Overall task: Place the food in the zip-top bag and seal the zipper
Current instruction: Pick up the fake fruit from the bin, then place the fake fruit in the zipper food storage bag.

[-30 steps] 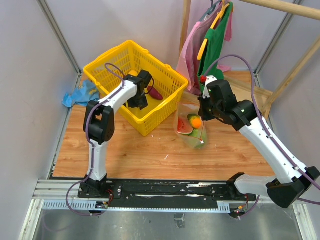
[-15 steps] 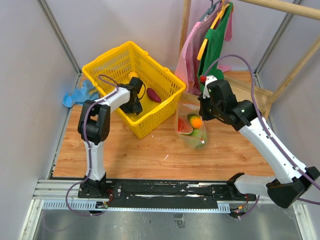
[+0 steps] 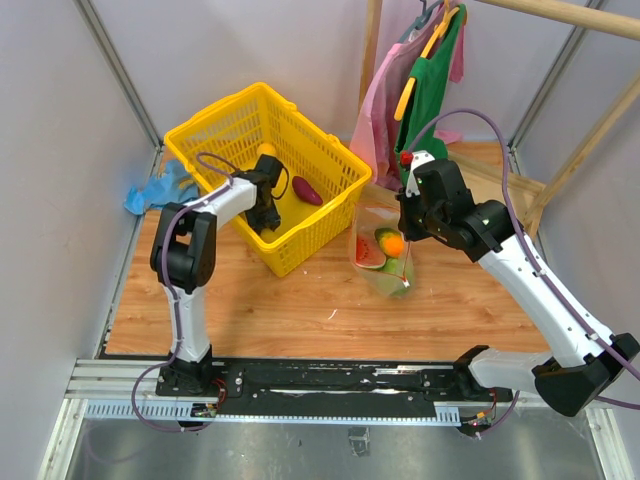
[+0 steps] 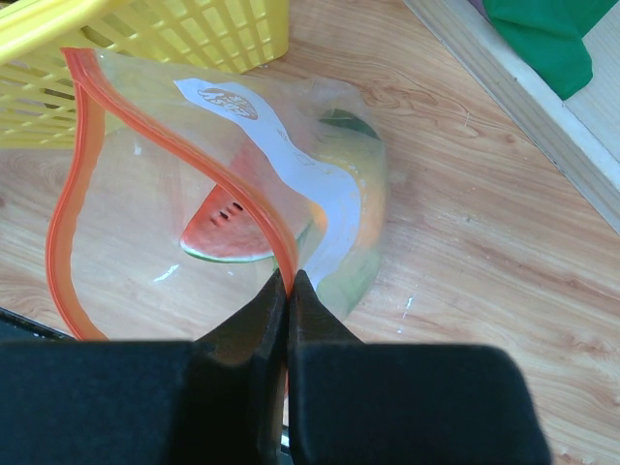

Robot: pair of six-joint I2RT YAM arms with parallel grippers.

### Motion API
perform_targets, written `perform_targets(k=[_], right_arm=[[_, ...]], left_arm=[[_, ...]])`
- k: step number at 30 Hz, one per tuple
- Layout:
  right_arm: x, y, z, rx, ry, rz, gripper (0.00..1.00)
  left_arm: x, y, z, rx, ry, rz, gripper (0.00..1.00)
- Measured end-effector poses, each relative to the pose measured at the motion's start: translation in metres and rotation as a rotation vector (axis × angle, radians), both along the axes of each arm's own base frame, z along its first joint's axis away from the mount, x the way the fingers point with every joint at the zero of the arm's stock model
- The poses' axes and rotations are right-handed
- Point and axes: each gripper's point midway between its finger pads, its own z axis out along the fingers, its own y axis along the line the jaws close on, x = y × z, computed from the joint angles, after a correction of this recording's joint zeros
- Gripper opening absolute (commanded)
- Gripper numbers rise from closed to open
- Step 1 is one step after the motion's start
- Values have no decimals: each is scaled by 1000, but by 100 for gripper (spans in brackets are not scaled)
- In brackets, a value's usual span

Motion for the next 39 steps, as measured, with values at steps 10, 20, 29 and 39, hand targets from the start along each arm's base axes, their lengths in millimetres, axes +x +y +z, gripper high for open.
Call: perform_targets(k=[10,20,29,39], right_arm=[[0,0,0,0,0,-1,1],[0,0,0,2,-2,-3,1],[2,2,2,24,-4,-17,1],[3,4,4,44,-7,-29,1]], left_arm=[[6,-14,63,-97,-142,-49,14],[3,-40,144,-173,-344,-162,11],[-24,-93,233,-215,-617,-383,8],[-81,-142,289,-276,-931,-683,0]])
